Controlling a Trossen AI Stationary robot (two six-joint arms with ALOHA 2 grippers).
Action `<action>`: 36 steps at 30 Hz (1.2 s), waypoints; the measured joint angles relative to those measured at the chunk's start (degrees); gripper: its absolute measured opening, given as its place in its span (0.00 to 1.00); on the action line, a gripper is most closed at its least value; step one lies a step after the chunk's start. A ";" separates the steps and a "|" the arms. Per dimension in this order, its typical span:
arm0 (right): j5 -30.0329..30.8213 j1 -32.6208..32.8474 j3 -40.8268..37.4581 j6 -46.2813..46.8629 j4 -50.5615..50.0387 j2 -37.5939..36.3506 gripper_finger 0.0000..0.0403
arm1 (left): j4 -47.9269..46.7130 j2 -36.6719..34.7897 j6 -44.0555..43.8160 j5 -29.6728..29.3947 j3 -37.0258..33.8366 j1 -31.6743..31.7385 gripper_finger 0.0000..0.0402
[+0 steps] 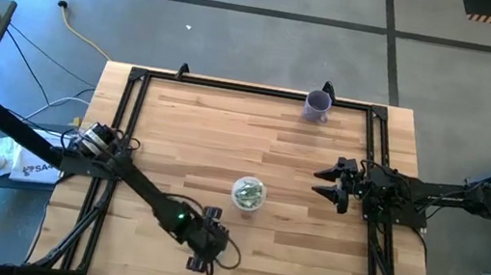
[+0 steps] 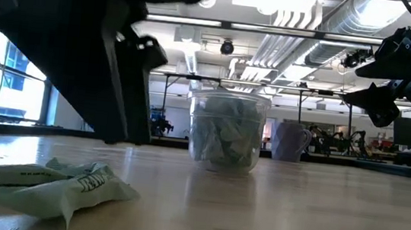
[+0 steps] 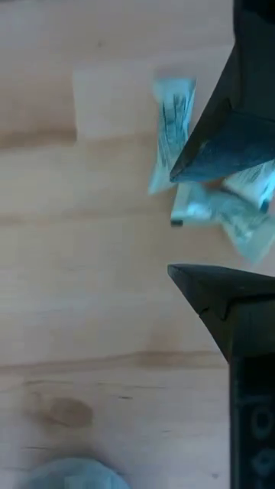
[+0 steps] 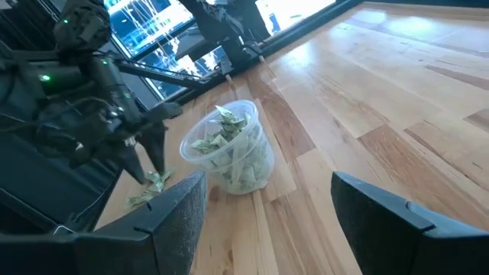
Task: Pick and place Stevia / Truvia into bins
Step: Put the stevia packet into the bin
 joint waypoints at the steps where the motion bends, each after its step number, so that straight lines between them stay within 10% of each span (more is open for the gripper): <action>1: -0.02 0.00 -0.01 0.01 0.00 0.00 0.67 | 0.04 0.51 0.00 0.93 0.00 0.62 0.53; 10: -0.01 0.00 0.01 0.01 0.00 0.00 0.67 | -0.70 4.12 -0.26 10.04 0.35 1.49 0.37; 22: 0.00 0.00 0.00 0.01 0.00 0.00 0.67 | -5.24 -4.39 -6.08 -1.80 0.00 1.05 0.20; 36: -0.01 -0.01 0.01 0.01 0.00 0.02 0.67 | -10.18 -3.37 21.19 2.86 0.06 -2.05 0.44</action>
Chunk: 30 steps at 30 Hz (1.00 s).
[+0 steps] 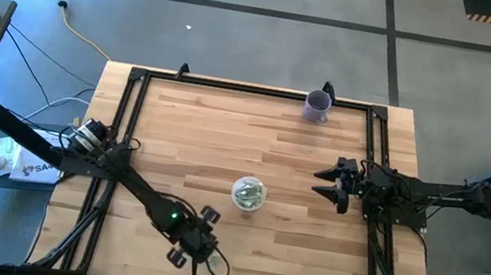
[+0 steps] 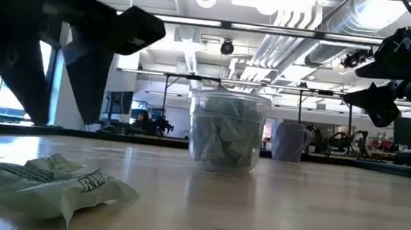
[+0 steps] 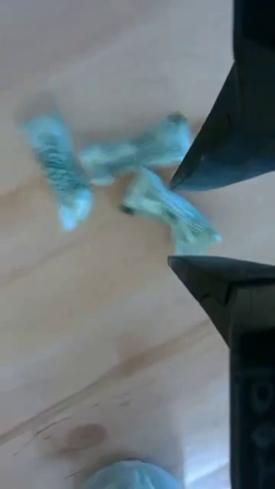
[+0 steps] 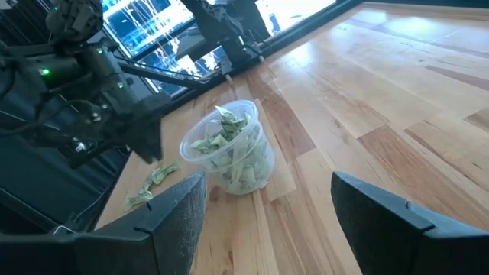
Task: Pick and place Stevia / Truvia into bins
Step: Put the stevia packet into the bin
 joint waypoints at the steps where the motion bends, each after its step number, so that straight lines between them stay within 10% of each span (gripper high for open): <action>1: -0.01 0.00 0.00 -0.01 0.00 0.02 0.67 | -0.81 0.09 1.75 0.17 -0.14 0.30 0.46; 10: 0.02 -0.01 -0.01 0.00 0.01 0.24 0.67 | -0.02 4.04 10.79 4.98 -0.06 2.24 0.49; 17: 0.01 0.01 -0.01 0.00 0.02 0.52 0.67 | -0.83 6.61 11.54 6.71 0.43 4.72 0.23; 21: 0.00 0.00 -0.01 0.00 0.00 0.67 0.67 | -6.73 6.85 6.61 6.93 0.44 7.71 0.06; 30: 0.01 0.00 0.00 0.00 0.00 0.70 0.67 | -22.25 -1.24 -5.12 4.12 -0.11 14.87 0.07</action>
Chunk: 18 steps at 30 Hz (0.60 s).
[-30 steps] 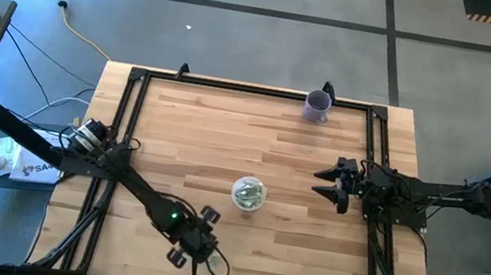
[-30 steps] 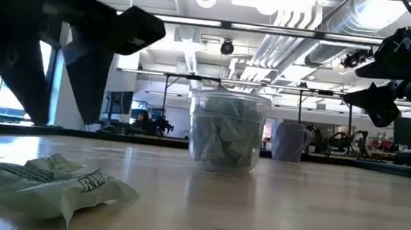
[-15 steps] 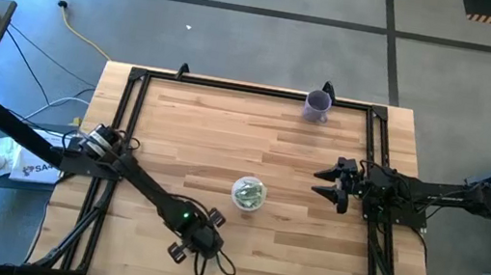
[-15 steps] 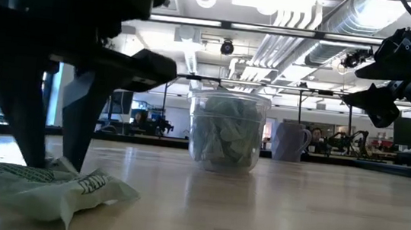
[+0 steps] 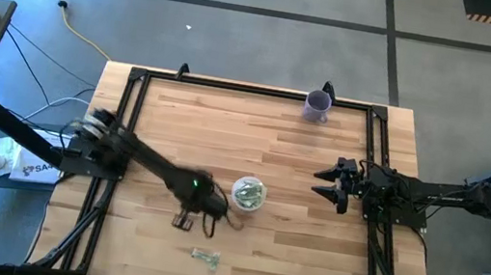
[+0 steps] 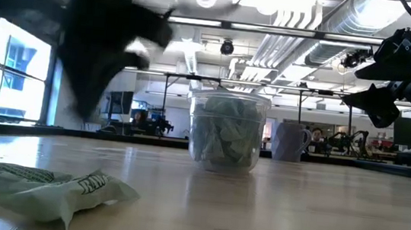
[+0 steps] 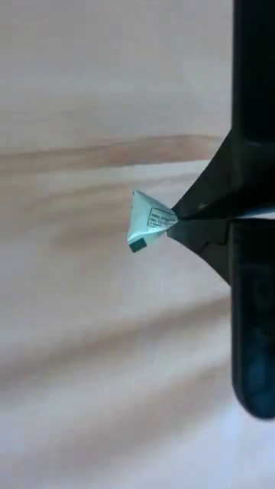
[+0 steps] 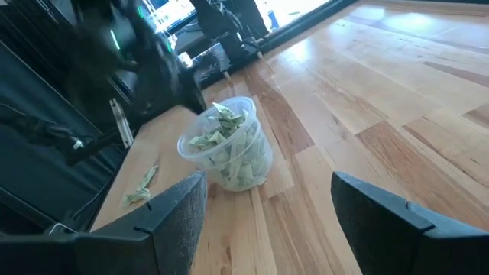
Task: Pick and place Stevia / Truvia into bins
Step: Put the stevia packet into the bin
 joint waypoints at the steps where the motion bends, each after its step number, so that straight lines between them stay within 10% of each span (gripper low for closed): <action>1: -0.01 0.00 -0.02 0.00 0.00 0.00 0.67 | 0.80 -2.31 -2.16 -1.18 0.45 1.06 0.06; 8: -0.02 0.00 -0.01 -0.01 0.00 -0.02 0.67 | 23.21 -11.58 -6.64 -9.82 7.01 8.25 0.07; 18: 0.00 0.00 -0.01 -0.02 0.02 0.02 0.67 | 29.68 -0.61 -4.14 0.92 7.69 8.48 0.14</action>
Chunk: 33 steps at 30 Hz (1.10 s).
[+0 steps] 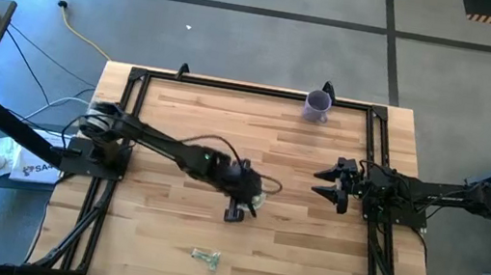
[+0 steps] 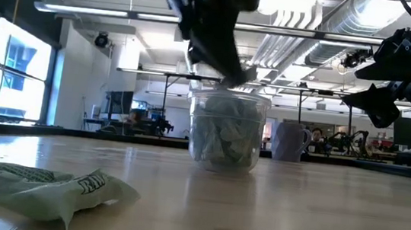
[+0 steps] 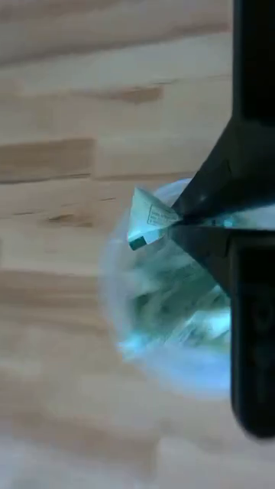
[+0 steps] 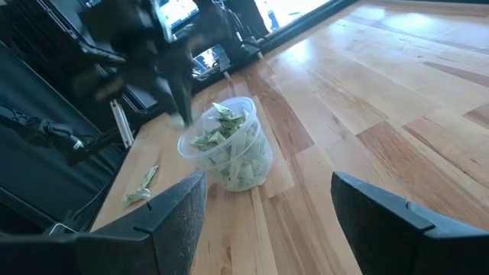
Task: Pick and place Stevia / Truvia into bins
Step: Put the stevia packet into the bin
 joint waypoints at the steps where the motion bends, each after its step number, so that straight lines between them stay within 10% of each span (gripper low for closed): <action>1: -0.01 0.00 0.02 0.02 -0.02 0.02 0.67 | -0.51 0.73 -1.13 -0.86 -0.11 -0.29 0.18; 8: -0.02 0.00 0.02 0.00 -0.02 -0.04 0.67 | -16.79 -0.99 -3.01 -9.28 11.22 0.01 0.46; 16: 0.00 0.00 0.00 0.01 -0.02 0.26 0.67 | -40.48 -4.30 -1.82 -1.00 20.09 -8.02 0.63; 20: 0.00 -0.01 0.00 0.02 -0.02 0.44 0.67 | -32.58 -3.17 -6.81 6.92 11.92 -15.12 0.63; 33: 0.00 0.00 0.00 0.02 -0.02 0.77 0.67 | -4.43 8.63 -9.77 -4.52 -2.18 -27.83 0.61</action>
